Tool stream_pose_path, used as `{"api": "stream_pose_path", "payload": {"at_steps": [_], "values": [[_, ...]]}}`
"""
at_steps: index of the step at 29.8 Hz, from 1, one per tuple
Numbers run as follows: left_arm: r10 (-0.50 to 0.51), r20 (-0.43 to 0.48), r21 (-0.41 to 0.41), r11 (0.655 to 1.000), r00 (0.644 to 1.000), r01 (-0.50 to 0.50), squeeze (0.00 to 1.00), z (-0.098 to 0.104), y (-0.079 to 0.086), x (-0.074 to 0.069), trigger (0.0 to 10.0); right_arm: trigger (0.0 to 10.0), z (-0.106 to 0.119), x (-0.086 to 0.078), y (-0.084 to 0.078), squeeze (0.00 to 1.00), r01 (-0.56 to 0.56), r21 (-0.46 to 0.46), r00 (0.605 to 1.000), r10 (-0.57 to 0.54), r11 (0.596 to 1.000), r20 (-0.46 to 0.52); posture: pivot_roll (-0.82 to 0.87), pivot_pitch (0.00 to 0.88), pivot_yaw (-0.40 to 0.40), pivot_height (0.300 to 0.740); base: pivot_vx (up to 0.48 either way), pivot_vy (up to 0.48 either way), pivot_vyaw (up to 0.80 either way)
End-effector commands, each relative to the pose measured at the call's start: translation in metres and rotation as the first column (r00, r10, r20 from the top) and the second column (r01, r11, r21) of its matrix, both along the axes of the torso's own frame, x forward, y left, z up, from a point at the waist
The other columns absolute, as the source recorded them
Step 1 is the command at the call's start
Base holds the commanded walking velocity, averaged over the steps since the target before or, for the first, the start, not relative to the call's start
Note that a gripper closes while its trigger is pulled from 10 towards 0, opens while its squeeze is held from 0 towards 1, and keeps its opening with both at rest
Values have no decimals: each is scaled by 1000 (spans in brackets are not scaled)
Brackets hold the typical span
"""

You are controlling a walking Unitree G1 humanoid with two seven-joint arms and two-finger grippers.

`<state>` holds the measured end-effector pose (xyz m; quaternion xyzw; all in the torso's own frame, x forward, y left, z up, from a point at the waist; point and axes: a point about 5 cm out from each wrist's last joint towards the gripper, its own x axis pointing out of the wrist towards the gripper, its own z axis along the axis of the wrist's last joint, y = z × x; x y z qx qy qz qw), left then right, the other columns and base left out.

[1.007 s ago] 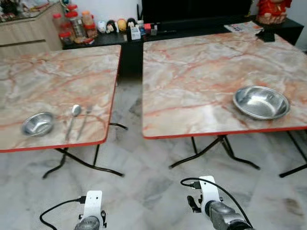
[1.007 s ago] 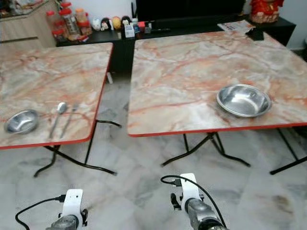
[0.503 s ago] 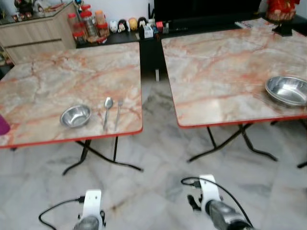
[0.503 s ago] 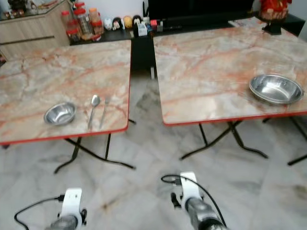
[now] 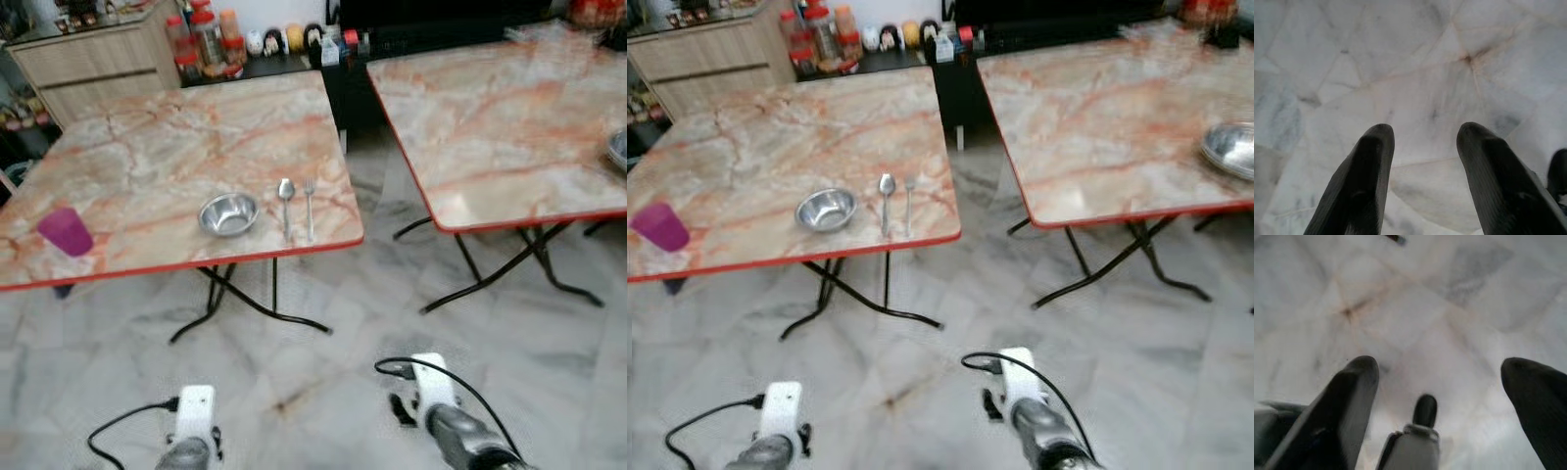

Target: Setting the table

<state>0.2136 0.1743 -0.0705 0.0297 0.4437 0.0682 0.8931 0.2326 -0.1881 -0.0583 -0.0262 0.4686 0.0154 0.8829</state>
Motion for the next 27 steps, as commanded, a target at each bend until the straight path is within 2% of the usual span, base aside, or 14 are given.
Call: {"api": "stream_pose_path", "payload": {"at_steps": [1,22,27], "values": [[12,-10,27,1000,1000,-11,0,0,10,-1,10000,10000,2,4,11,0,-15,24,1000,14,1000,11,-78,29,77,740,0,360,0],[-17,4,22,1000,1000,17,0,1,9,0,10000,10000,2,4,11,0,-19,25,1000,19,1000,12,-75,27,74,740,0,0,0],[-15,4,20,1000,1000,15,0,1,9,1,10000,10000,2,5,10,0,-19,22,1000,18,1000,13,-76,26,72,740,249,0,0]]}}
